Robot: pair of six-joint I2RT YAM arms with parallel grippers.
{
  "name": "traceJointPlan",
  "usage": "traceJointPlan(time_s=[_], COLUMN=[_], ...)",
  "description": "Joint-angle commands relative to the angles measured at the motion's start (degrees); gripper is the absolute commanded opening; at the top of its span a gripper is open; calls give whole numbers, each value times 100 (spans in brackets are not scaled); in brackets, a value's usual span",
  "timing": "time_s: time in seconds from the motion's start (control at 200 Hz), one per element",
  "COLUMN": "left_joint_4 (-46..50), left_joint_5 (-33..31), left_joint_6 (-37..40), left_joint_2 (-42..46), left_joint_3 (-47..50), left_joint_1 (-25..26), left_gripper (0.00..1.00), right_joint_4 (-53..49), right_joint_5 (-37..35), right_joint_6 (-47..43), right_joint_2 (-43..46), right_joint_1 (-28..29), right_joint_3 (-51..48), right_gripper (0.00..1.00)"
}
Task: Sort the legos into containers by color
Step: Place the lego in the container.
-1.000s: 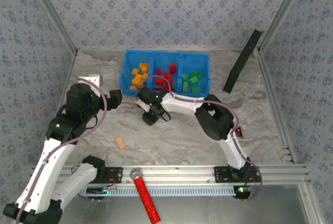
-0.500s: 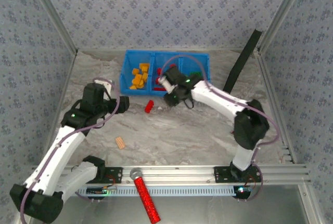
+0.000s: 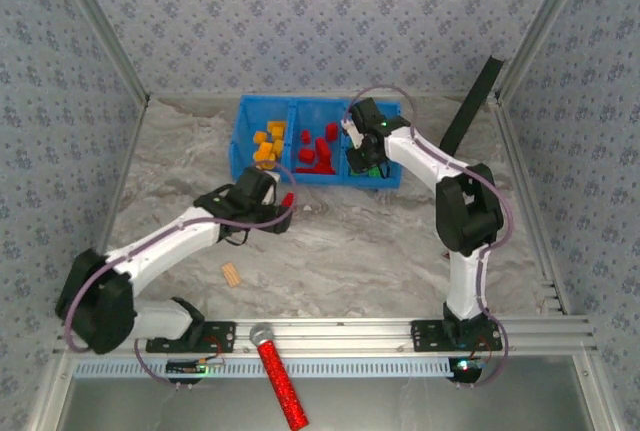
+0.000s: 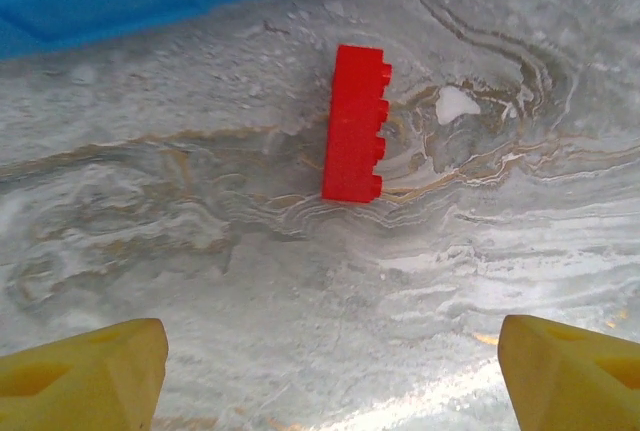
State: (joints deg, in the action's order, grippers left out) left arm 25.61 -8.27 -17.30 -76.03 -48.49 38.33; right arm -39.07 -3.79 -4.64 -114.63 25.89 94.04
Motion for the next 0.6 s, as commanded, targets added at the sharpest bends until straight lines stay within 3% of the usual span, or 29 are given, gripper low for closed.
traceJointPlan(time_s=[0.0,0.34,0.595], left_joint_4=[-434,-711,-899], left_joint_5=[-294,-395,-465], left_joint_6=[-107,33,55], left_joint_2=[-323,-1059,-1582], left_joint_3=[-190,-466,-675], left_joint_1=[82,99,103], left_gripper=[84,82,81], right_joint_4=[103,305,397], right_joint_5=[-167,-63,189], right_joint_6=[-224,-146,-93], right_joint_2=[-389,-720,-736], right_joint_1=[-98,-271,-409], right_joint_3=[459,553,501], right_gripper=[32,39,52])
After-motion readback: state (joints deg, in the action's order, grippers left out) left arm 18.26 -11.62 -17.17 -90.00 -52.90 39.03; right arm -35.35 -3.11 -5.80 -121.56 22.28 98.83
